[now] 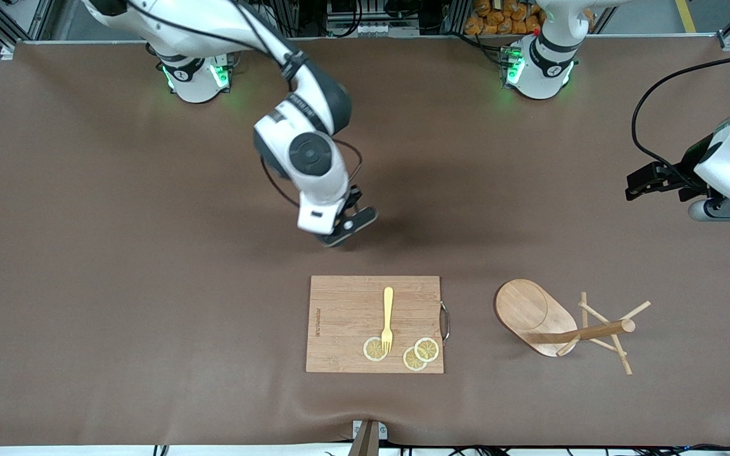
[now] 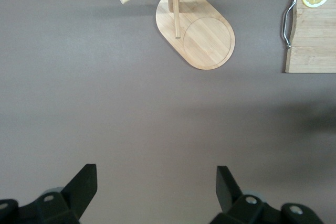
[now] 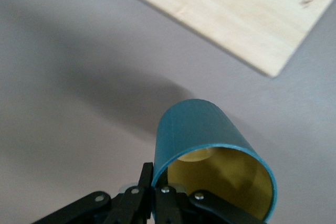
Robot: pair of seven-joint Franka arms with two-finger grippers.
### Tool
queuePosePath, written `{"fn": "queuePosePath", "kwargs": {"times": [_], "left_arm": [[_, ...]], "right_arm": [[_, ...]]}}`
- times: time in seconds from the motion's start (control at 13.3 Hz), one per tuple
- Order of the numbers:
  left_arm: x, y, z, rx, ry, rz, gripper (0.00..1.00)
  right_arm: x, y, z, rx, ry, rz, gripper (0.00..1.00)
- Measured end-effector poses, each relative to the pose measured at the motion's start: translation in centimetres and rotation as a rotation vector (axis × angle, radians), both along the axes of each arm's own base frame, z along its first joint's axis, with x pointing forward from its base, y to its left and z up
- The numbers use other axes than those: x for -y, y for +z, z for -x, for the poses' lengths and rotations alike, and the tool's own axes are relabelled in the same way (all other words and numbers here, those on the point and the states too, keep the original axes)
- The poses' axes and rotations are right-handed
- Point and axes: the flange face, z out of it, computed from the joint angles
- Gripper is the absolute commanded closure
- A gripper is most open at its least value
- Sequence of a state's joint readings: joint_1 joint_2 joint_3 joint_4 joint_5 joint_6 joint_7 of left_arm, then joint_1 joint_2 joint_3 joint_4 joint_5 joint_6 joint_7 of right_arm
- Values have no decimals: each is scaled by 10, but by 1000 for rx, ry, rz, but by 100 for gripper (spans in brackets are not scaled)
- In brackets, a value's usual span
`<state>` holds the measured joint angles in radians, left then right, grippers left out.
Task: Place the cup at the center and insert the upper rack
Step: 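Carry the teal mug with the right gripper to the table center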
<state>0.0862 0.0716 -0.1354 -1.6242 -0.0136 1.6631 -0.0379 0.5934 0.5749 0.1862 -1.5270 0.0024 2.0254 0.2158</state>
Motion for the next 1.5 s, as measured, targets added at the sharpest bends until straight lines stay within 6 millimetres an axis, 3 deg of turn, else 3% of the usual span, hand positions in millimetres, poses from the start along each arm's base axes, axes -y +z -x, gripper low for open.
{"fn": "queuePosePath", "kwargs": {"times": [0.22,0.67,1.2,1.5], "left_arm": [[0,-1,-1,0,1,0,0],[-8,-6,-2,-8,14,1,0],[-9,-9,-4,-11,15,1,0],[-9,-9,-4,-11,15,1,0]], "right_arm": [[-43,-1,45,-5,-7,15,100],[-97,-16,120,-24,13,54,100],[-109,-54,147,-59,19,107,100],[-107,-58,146,-56,-15,120,100]]}}
